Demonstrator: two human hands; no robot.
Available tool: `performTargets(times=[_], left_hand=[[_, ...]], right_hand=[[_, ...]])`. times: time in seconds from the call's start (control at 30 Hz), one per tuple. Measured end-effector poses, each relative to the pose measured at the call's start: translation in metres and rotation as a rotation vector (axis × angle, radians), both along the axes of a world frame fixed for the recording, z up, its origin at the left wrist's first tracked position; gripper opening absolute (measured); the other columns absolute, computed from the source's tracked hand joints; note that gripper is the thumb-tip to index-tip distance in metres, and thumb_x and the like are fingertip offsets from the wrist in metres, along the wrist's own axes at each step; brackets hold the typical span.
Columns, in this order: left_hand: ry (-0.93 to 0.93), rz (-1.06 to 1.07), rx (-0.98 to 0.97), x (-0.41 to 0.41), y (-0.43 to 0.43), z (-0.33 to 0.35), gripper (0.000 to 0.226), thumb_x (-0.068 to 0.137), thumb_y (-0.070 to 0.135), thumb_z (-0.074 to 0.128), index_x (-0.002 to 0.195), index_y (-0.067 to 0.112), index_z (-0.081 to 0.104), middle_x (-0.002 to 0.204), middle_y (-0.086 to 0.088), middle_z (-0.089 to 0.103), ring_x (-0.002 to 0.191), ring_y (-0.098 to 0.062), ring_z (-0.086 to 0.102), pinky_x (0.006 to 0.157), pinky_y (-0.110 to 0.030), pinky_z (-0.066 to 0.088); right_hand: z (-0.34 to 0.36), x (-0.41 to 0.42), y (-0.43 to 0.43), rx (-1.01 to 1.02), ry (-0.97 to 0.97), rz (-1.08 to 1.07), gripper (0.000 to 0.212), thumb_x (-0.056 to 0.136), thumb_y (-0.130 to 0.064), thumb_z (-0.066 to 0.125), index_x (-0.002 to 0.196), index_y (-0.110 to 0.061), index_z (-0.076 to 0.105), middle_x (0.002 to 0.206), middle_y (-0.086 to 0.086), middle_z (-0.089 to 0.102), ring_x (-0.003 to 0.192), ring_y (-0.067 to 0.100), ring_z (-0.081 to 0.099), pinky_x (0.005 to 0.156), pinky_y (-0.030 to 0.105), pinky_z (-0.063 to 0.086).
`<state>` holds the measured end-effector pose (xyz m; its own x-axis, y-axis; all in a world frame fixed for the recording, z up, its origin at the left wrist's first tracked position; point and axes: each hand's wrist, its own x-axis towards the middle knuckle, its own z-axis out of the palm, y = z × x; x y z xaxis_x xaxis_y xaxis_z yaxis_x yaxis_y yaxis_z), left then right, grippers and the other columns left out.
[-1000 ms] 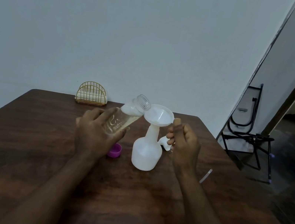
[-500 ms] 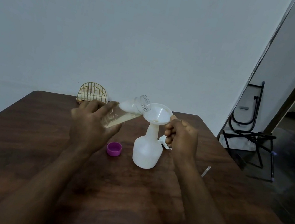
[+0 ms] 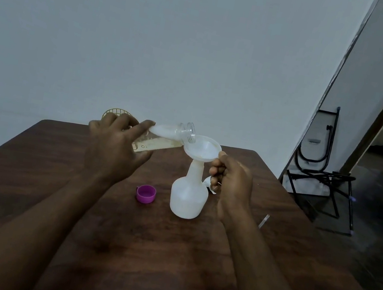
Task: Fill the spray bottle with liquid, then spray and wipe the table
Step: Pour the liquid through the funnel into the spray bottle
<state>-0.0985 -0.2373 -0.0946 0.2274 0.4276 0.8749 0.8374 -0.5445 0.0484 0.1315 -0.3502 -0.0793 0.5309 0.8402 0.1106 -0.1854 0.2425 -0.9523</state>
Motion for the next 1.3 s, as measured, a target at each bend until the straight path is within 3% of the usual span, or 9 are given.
performTargets(times=[0.4, 0.67, 0.83, 1.03, 1.17, 1.3], left_hand=[[0.026, -0.018, 0.053, 0.000, 0.003, 0.012, 0.053, 0.077, 0.049, 0.071, 0.127, 0.032, 0.070, 0.106, -0.001, 0.066, 0.100, -0.032, 0.056, 0.077, -0.044, 0.032], [0.043, -0.011, 0.029, 0.000, 0.000, 0.018, 0.055, 0.076, 0.048, 0.072, 0.128, 0.030, 0.071, 0.109, -0.002, 0.067, 0.103, -0.033, 0.056, 0.080, -0.045, 0.031], [0.044, -0.002, 0.024, 0.000, 0.001, 0.017, 0.057, 0.075, 0.041, 0.085, 0.130, 0.030, 0.070, 0.110, -0.003, 0.067, 0.104, -0.033, 0.055, 0.081, -0.045, 0.031], [0.038, 0.000, 0.019, 0.000, 0.001, 0.017, 0.056, 0.077, 0.048, 0.072, 0.130, 0.031, 0.070, 0.110, -0.002, 0.066, 0.104, -0.032, 0.054, 0.081, -0.046, 0.032], [0.038, -0.002, 0.024, -0.001, 0.003, 0.017, 0.056, 0.077, 0.044, 0.081, 0.130, 0.031, 0.070, 0.111, -0.002, 0.066, 0.106, -0.033, 0.054, 0.082, -0.045, 0.031], [0.037, -0.008, 0.032, 0.000, 0.002, 0.018, 0.055, 0.077, 0.047, 0.074, 0.129, 0.031, 0.070, 0.109, -0.002, 0.066, 0.105, -0.032, 0.054, 0.081, -0.045, 0.030]], right_hand=[[-0.002, -0.001, 0.000, -0.012, 0.009, 0.003, 0.040, 0.098, -0.021, 0.061, 0.059, -0.015, 0.067, 0.058, 0.006, 0.060, 0.043, 0.013, 0.044, 0.042, 0.025, 0.031], [0.000, -0.003, 0.002, -0.027, 0.027, 0.004, 0.047, 0.098, -0.022, 0.062, 0.052, -0.019, 0.069, 0.057, 0.004, 0.061, 0.042, 0.012, 0.045, 0.041, 0.024, 0.032], [0.001, -0.003, 0.002, -0.030, 0.025, 0.005, 0.047, 0.098, -0.021, 0.062, 0.051, -0.019, 0.069, 0.057, 0.004, 0.061, 0.042, 0.012, 0.045, 0.041, 0.024, 0.031], [0.000, -0.003, 0.002, -0.029, 0.014, 0.004, 0.048, 0.098, -0.022, 0.062, 0.051, -0.020, 0.070, 0.057, 0.003, 0.061, 0.042, 0.011, 0.045, 0.040, 0.023, 0.031], [0.001, -0.004, 0.002, -0.030, 0.002, 0.003, 0.048, 0.098, -0.022, 0.063, 0.051, -0.021, 0.070, 0.057, 0.003, 0.061, 0.041, 0.011, 0.046, 0.040, 0.023, 0.032], [0.001, -0.003, 0.001, -0.022, 0.001, 0.004, 0.044, 0.096, -0.020, 0.062, 0.052, -0.020, 0.069, 0.057, 0.003, 0.061, 0.042, 0.011, 0.045, 0.039, 0.022, 0.032]])
